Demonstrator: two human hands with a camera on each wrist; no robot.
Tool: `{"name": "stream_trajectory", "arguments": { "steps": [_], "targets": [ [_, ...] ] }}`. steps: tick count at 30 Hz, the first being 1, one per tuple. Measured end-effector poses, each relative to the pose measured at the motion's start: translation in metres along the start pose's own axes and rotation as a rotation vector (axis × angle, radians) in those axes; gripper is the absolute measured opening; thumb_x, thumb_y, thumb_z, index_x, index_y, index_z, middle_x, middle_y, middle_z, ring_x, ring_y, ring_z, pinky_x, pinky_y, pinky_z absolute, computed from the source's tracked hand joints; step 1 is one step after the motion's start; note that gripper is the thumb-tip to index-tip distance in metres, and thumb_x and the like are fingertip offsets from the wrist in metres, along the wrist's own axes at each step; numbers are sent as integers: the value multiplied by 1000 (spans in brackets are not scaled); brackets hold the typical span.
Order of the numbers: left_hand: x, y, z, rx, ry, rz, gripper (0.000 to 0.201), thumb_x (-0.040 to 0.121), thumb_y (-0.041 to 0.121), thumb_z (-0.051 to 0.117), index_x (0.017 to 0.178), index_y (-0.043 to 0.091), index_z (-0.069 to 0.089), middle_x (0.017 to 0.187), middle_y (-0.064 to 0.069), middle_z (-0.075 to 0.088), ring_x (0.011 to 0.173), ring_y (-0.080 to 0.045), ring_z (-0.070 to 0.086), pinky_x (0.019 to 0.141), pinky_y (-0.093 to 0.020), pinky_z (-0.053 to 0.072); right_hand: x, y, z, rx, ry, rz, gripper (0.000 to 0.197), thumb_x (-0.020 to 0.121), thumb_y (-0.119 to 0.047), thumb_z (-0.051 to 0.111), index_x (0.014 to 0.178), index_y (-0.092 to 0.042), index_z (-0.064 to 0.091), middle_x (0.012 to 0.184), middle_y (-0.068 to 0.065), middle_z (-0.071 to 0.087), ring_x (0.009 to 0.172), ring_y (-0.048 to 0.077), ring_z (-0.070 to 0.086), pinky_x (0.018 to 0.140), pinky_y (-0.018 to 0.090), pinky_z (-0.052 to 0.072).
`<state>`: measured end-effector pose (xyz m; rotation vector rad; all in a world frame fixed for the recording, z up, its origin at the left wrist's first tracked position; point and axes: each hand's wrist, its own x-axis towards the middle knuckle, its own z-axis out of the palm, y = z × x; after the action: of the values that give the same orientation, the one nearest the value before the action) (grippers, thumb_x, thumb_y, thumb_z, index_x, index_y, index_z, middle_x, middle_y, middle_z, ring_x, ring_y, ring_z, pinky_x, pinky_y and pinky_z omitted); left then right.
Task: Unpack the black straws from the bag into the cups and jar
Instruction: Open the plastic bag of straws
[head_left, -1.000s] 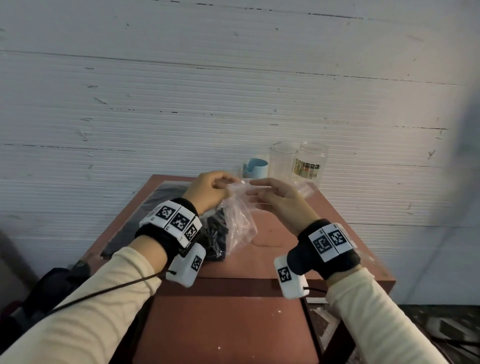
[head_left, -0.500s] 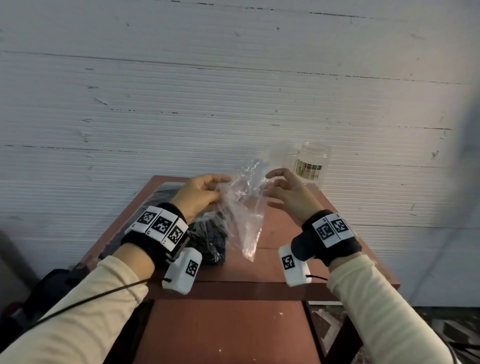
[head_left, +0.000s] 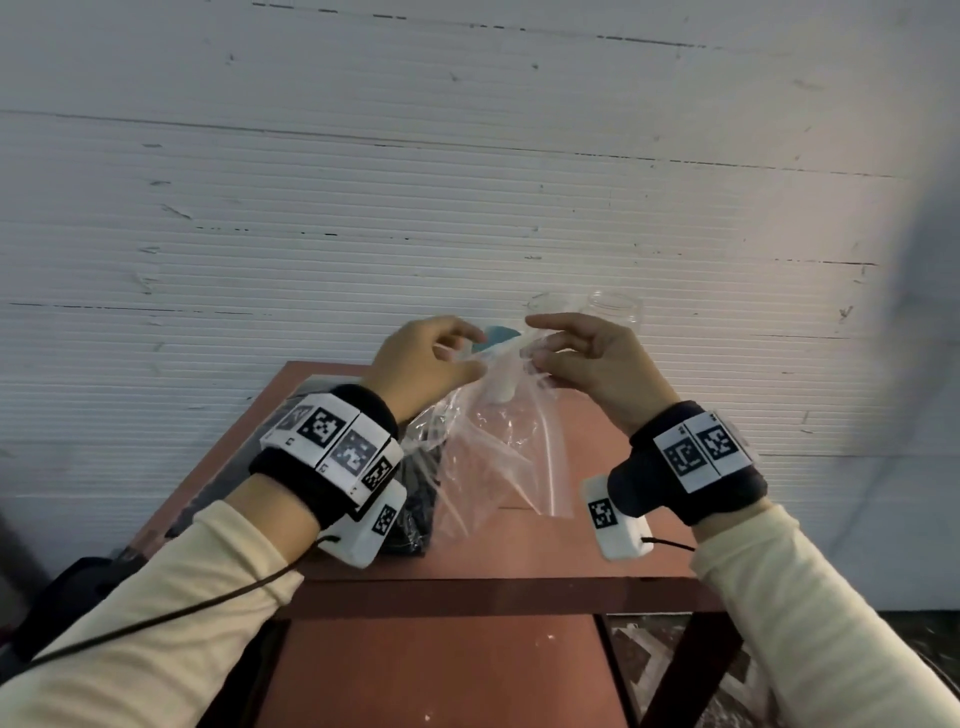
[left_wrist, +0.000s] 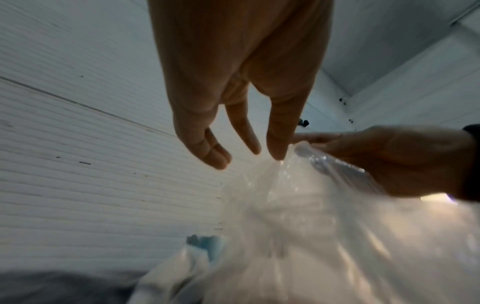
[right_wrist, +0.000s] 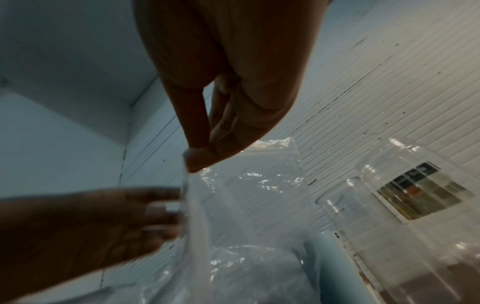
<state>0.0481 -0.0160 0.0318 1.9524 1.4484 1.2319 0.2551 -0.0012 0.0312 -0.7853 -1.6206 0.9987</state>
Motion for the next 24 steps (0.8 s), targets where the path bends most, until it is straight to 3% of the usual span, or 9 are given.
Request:
{"name": "stream_trajectory", "arguments": {
  "steps": [3, 5, 7, 10, 13, 16, 19, 22, 24],
  "targets": [
    [6, 16, 6, -261, -75, -21, 21, 81, 30, 76, 99, 22, 70, 89, -1, 71, 82, -13, 67, 82, -28, 57, 0, -1, 7, -69, 3, -49, 28, 81, 3, 71, 106, -8, 64, 85, 17, 69, 72, 16, 68, 63, 25, 53],
    [8, 18, 12, -356, -142, -63, 22, 81, 30, 76, 97, 16, 70, 83, -6, 72, 80, -16, 68, 85, -33, 57, 2, -1, 10, -59, 14, -76, 29, 79, 4, 73, 98, -8, 54, 83, 20, 69, 73, 23, 67, 64, 29, 54],
    [10, 17, 15, -433, -167, -104, 23, 81, 28, 77, 96, 13, 68, 92, -17, 73, 89, -25, 71, 86, -35, 56, 4, 0, 12, -75, 19, -107, 32, 79, 6, 72, 90, -9, 47, 80, 21, 66, 72, 27, 66, 64, 29, 54],
    [14, 15, 15, -498, -162, -188, 18, 83, 19, 74, 93, 8, 64, 104, -26, 69, 99, -37, 69, 86, -38, 57, 8, 4, 13, -155, -19, -132, 24, 79, 7, 71, 84, -7, 52, 78, 14, 64, 73, 26, 64, 70, 31, 53],
    [14, 17, 12, -480, -159, -207, 11, 88, 14, 68, 87, 7, 61, 100, -22, 71, 86, -29, 71, 79, -33, 60, 9, 6, 13, -137, -36, -99, 17, 82, 3, 71, 94, 1, 60, 86, 18, 67, 78, 24, 67, 75, 29, 55],
    [15, 17, 10, -445, -176, -211, 10, 89, 13, 67, 86, 5, 61, 94, -19, 71, 77, -21, 71, 72, -26, 60, 11, 7, 13, -148, -38, -81, 18, 82, 2, 72, 95, 3, 60, 83, 21, 66, 75, 27, 66, 73, 30, 55],
    [16, 15, 9, -409, -174, -230, 9, 88, 10, 68, 89, 4, 63, 89, -18, 71, 74, -19, 73, 73, -26, 60, 12, 8, 16, -187, -35, -83, 18, 79, 2, 74, 91, 1, 61, 75, 15, 64, 68, 25, 61, 66, 26, 54],
    [12, 14, 11, -435, -135, -243, 7, 85, 5, 69, 87, 2, 63, 81, -16, 70, 69, -15, 72, 70, -23, 60, 11, 10, 19, -199, -14, -89, 16, 78, 0, 76, 90, 2, 65, 72, 7, 62, 67, 20, 59, 68, 27, 52],
    [8, 13, 12, -485, -105, -251, 6, 86, 3, 67, 83, 3, 62, 78, -16, 68, 65, -13, 70, 68, -22, 60, 8, 11, 21, -194, -11, -109, 15, 80, -4, 75, 93, 1, 69, 73, 9, 64, 66, 15, 60, 68, 24, 52]
  ]
}}
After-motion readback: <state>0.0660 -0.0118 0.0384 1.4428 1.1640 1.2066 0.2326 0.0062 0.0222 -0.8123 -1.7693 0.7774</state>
